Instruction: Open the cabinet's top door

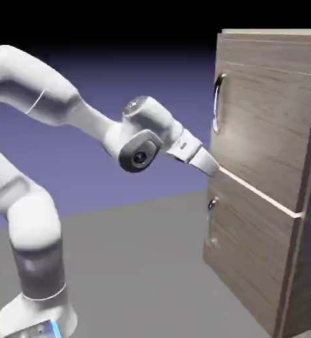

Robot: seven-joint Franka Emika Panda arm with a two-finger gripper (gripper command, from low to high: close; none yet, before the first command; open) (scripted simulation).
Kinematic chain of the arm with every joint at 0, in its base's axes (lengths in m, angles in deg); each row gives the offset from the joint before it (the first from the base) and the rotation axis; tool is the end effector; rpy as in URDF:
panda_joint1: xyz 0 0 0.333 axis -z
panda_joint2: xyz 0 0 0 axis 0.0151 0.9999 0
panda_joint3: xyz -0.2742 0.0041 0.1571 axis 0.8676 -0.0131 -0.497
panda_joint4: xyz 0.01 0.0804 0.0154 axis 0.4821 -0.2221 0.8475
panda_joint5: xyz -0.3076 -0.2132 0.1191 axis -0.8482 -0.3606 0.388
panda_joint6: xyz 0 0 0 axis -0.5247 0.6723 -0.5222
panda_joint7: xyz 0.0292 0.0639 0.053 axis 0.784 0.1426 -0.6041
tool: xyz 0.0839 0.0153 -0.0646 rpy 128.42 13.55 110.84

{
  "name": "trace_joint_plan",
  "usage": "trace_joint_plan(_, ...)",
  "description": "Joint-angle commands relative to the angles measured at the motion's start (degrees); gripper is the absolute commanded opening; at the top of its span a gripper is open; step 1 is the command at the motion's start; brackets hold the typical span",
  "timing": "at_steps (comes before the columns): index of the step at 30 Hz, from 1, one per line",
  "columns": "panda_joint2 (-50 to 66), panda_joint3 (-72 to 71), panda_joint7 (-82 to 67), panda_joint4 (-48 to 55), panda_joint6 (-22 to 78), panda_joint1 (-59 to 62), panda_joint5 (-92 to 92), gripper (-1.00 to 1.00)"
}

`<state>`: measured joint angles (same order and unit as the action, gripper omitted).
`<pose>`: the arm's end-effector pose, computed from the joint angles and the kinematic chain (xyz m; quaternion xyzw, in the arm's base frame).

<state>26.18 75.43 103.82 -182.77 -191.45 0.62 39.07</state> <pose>0.3880 -0.0039 0.4717 -0.8523 0.3372 -0.3713 0.1486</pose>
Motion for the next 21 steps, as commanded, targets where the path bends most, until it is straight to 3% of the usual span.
trace_joint_plan(1,-0.50,-0.80,-1.78,0.26,0.22,0.81,2.50,0.00)
trace_joint_plan(21,-10.54,-16.86,-37.30,5.48,4.70,16.91,52.34,0.00)
